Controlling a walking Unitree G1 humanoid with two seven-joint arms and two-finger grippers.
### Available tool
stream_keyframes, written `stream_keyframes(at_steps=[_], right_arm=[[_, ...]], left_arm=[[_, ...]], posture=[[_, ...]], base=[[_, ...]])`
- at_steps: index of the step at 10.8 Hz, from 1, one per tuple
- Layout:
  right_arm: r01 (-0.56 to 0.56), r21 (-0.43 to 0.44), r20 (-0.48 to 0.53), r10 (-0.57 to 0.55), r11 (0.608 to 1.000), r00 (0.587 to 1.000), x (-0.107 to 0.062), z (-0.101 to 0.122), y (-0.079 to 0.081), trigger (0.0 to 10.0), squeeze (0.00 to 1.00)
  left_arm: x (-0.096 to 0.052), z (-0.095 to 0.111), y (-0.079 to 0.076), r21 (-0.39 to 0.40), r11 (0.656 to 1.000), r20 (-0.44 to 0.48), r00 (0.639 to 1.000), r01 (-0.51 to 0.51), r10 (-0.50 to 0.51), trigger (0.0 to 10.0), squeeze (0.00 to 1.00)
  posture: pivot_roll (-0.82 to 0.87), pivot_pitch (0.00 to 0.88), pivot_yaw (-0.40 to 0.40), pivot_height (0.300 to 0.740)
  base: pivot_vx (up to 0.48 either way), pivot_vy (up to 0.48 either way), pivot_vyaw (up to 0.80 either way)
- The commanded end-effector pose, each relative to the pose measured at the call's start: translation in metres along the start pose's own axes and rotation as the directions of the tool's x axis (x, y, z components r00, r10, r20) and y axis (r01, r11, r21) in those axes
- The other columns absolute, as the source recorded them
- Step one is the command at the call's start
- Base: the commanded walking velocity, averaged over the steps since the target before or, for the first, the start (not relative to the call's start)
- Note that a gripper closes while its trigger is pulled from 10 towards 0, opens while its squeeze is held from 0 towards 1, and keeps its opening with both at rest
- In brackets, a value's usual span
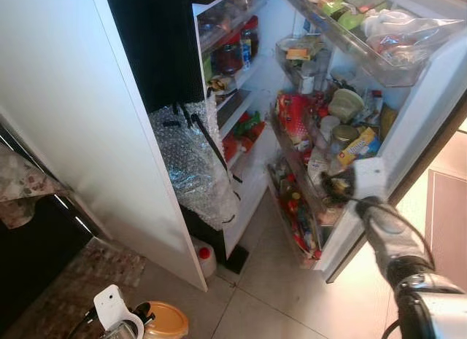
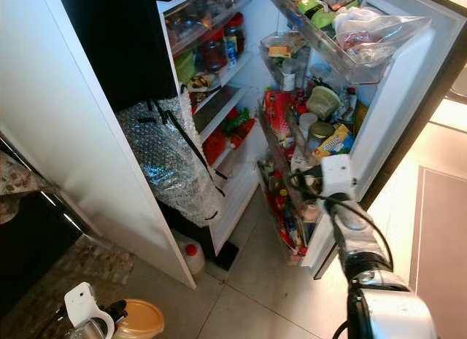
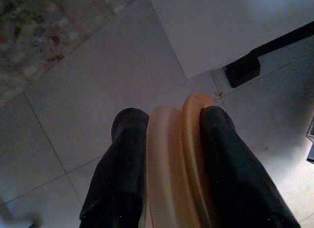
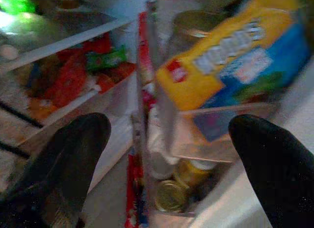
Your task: Restocking fridge
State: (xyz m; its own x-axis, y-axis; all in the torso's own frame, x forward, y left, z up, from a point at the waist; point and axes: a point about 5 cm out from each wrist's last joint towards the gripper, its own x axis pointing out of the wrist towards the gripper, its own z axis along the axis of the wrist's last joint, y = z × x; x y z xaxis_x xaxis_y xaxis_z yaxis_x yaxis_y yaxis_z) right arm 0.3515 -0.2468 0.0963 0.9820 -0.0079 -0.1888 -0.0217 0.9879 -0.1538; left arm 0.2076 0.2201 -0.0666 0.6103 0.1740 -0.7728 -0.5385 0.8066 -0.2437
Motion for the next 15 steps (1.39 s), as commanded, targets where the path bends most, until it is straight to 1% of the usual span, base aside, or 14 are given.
stream_keyframes(at_steps=[1, 2, 3, 4, 6, 8, 9, 11, 12, 13, 14, 15], right_arm=[[0.035, 0.013, 0.016, -0.035, 0.999, 0.999, 0.0, 0.003, -0.007, 10.0, 0.0], [0.08, 0.034, 0.063, -0.082, 0.996, 0.995, -0.002, 0.008, -0.014, 10.0, 0.0], [0.109, 0.043, 0.077, -0.112, 0.993, 0.991, -0.004, 0.008, -0.018, 10.0, 0.0], [0.124, 0.05, 0.082, -0.128, 0.991, 0.988, -0.005, 0.008, -0.02, 10.0, 0.0], [0.131, 0.031, 0.083, -0.133, 0.991, 0.988, -0.007, 0.008, -0.027, 10.0, 0.0], [0.184, 0.003, 0.097, -0.184, 0.983, 0.978, -0.01, 0.018, -0.048, 10.0, 0.0], [0.205, -0.007, 0.103, -0.203, 0.979, 0.974, -0.012, 0.021, -0.056, 10.0, 0.0], [0.251, -0.02, 0.103, -0.247, 0.968, 0.963, -0.018, 0.023, -0.073, 10.0, 0.0], [0.283, -0.026, 0.1, -0.279, 0.959, 0.955, -0.024, 0.022, -0.085, 10.0, 0.0], [0.329, -0.041, 0.092, -0.324, 0.943, 0.941, -0.033, 0.019, -0.101, 10.0, 0.0], [0.401, -0.032, 0.08, -0.398, 0.915, 0.914, -0.044, 0.017, -0.12, 10.0, 0.0], [0.536, -0.018, 0.051, -0.535, 0.844, 0.843, -0.067, 0.009, -0.151, 10.0, 0.0]], left_arm=[[0.0, 0.004, 0.003, 0.031, 1.0, 0.011, 1.0, -0.007, 0.007, 10.0, 0.0], [0.0, 0.004, 0.003, 0.033, 0.999, 0.01, 1.0, -0.006, 0.006, 10.0, 0.0], [0.0, 0.003, 0.003, 0.036, 0.999, 0.008, 1.0, -0.006, 0.006, 10.0, 0.0], [0.0, 0.002, 0.002, 0.038, 0.999, 0.007, 1.0, -0.005, 0.005, 10.0, 0.0], [0.0, 0.002, 0.002, 0.039, 0.999, 0.007, 1.0, -0.004, 0.004, 10.0, 0.0], [0.0, 0.001, 0.003, 0.041, 0.999, 0.007, 1.0, -0.007, 0.007, 10.0, 0.0], [0.0, 0.001, 0.003, 0.042, 0.999, 0.006, 1.0, -0.008, 0.008, 10.0, 0.0], [0.0, 0.0, 0.003, 0.044, 0.999, 0.005, 1.0, -0.008, 0.008, 10.0, 0.0], [0.0, 0.0, 0.003, 0.047, 0.999, 0.004, 1.0, -0.007, 0.007, 10.0, 0.0], [0.0, 0.0, 0.002, 0.049, 0.999, 0.005, 1.0, -0.005, 0.005, 10.0, 0.0], [0.0, 0.001, 0.001, 0.05, 0.999, 0.006, 1.0, -0.003, 0.003, 10.0, 0.0], [0.0, 0.001, 0.001, 0.049, 0.999, 0.006, 1.0, -0.002, 0.001, 10.0, 0.0]], posture=[[-0.08, 0.017, 0.076, 0.74], [-0.09, 0.018, 0.077, 0.74], [-0.09, 0.018, 0.077, 0.74], [-0.09, 0.019, 0.079, 0.74], [-0.09, 0.02, 0.08, 0.74], [-0.09, 0.022, 0.075, 0.74], [-0.09, 0.023, 0.076, 0.74], [-0.1, 0.023, 0.08, 0.74], [-0.1, 0.023, 0.081, 0.74], [-0.11, 0.022, 0.083, 0.74], [-0.11, 0.022, 0.083, 0.74], [-0.11, 0.02, 0.081, 0.74]], base=[[0.0, 0.0, 0.0], [0.0, 0.0, 0.0], [0.0, 0.0, 0.0], [0.0, 0.0, 0.0], [0.0, 0.0, 0.0], [0.0, 0.0, 0.0], [0.0, 0.0, 0.0], [0.0, 0.0, 0.0], [0.0, 0.0, 0.0], [0.0, 0.0, 0.0], [0.0, 0.0, 0.0], [0.0, 0.0, 0.0]])
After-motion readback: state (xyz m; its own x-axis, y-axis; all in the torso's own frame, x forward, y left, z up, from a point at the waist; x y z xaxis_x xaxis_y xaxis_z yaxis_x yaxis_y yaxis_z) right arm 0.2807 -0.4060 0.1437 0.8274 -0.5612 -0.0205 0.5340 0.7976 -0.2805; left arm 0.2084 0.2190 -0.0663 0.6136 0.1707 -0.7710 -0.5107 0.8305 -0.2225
